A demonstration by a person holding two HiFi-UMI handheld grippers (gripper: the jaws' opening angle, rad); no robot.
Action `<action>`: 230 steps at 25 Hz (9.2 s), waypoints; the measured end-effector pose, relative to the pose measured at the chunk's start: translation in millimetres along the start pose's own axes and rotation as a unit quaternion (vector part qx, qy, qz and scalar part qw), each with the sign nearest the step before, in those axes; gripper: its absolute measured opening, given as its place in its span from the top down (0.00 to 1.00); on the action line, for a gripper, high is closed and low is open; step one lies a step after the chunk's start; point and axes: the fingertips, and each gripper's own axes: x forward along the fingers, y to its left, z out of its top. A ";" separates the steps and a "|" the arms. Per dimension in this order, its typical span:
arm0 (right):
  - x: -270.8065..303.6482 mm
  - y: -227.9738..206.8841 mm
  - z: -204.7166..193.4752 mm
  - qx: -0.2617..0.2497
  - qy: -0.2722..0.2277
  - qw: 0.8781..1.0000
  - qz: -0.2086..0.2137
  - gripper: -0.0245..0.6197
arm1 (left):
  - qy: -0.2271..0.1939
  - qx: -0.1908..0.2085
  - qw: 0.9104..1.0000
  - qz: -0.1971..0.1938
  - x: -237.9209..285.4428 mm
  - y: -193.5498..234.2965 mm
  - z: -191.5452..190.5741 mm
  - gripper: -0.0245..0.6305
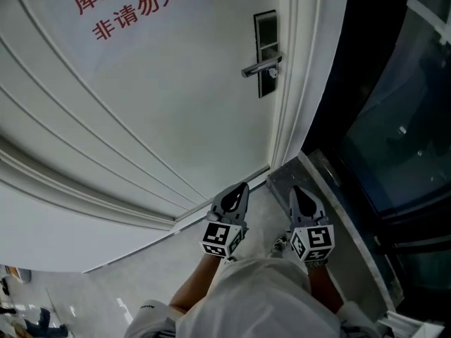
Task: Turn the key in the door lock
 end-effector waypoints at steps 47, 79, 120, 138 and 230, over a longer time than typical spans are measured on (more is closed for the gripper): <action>216.3 -77.1 137.4 -0.203 -0.075 0.970 0.113 0.98 | -0.072 0.004 0.996 0.056 179.4 67.7 66.6 0.95; 276.7 -74.1 154.1 -0.491 -0.019 0.871 0.017 0.89 | -0.076 0.037 0.995 0.056 179.3 101.2 81.0 0.95; 298.1 -81.8 155.5 -0.158 -0.032 0.985 0.055 0.78 | -0.050 0.029 0.993 0.098 167.9 106.1 65.4 0.95; 300.7 -97.4 152.5 0.304 -0.016 0.943 0.133 0.78 | -0.054 0.029 0.994 0.093 167.9 105.6 66.4 0.95; 299.7 -100.0 149.8 0.373 -0.012 0.916 0.146 0.89 | -0.045 0.018 0.994 0.096 165.9 104.1 52.3 0.95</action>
